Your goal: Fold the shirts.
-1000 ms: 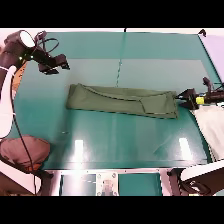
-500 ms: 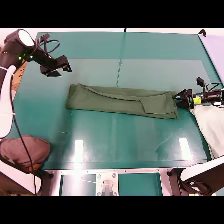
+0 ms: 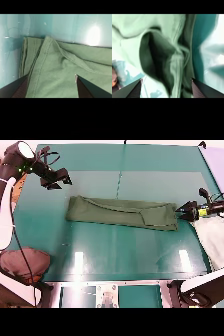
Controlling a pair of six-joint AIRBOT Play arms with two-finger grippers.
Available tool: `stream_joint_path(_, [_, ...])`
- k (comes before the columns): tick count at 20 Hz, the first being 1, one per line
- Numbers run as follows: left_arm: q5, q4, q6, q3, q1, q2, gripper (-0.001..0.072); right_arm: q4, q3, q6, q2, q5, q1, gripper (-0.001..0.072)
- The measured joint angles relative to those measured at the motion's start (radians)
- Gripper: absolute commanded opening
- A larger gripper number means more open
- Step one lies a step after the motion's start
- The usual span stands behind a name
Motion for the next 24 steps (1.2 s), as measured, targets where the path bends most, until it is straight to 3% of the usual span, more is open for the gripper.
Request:
stream_joint_path(5, [-0.002,0.000,0.001,0.000,0.000,0.000,0.0663,-0.006,-0.026,-0.010,0.002,0.036,-0.010,0.0692])
stream_joint_path(15, [0.000,-0.001,0.007,0.000,0.000,0.000,0.0663,-0.050,-0.082,-0.005,-0.009,-0.161,0.080,0.0692])
stream_joint_path(24, [0.001,-0.001,0.008,0.000,0.000,0.000,0.0663,-0.089,0.011,0.011,-0.023,-0.122,0.064,0.0692])
